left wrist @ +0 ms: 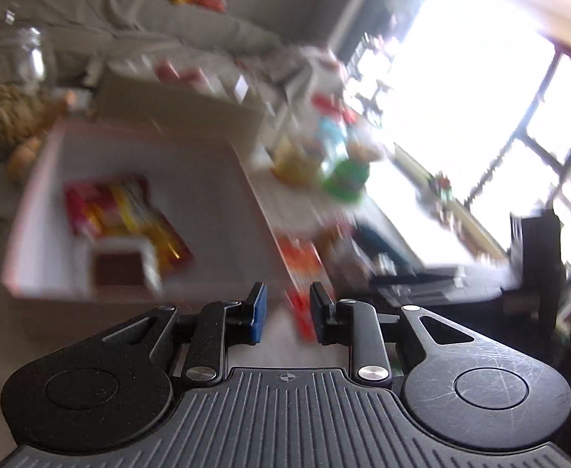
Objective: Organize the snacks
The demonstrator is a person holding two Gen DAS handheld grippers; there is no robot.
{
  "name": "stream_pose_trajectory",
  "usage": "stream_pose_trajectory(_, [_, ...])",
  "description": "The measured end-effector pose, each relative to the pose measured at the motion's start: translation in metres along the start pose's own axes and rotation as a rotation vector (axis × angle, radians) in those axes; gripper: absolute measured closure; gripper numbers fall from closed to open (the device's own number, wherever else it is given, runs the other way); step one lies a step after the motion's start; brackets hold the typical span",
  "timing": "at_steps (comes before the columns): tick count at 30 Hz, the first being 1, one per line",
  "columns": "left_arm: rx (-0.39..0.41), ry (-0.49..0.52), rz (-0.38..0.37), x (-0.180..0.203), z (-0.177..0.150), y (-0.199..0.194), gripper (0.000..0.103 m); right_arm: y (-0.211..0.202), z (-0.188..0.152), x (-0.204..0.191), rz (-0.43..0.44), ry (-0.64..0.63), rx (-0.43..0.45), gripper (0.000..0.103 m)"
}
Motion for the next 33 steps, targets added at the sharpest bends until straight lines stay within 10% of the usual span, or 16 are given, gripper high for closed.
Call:
stream_pose_trajectory(6, [-0.096,0.001,0.017,0.022,-0.028,0.034,0.075,-0.029,-0.022,0.007,-0.105,-0.069,0.103,0.044])
stream_pose_trajectory(15, [-0.148,-0.020,-0.166,0.065,-0.053,0.047,0.075,-0.054,-0.071,0.051,-0.015,0.070,0.004,0.056])
stream_pose_trajectory(27, [-0.091,0.059,-0.109,0.100,0.004,0.084,0.075,-0.102,-0.107,0.034,0.055,0.025,0.068,0.062])
stream_pose_trajectory(33, [-0.090,0.170,0.045,0.121,0.058,0.136,0.075,-0.106,-0.055,0.078,-0.091,0.090,0.245,0.019])
Point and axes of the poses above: each gripper's, at about its wrist camera, not at the fingertips, and y roughly the way its jaws point, x to its right, z to its top, the point moved 1 cm from there along y, roughly the way its jaws point, and after that the axes turned 9 degrees about y, right-handed, at the moved point
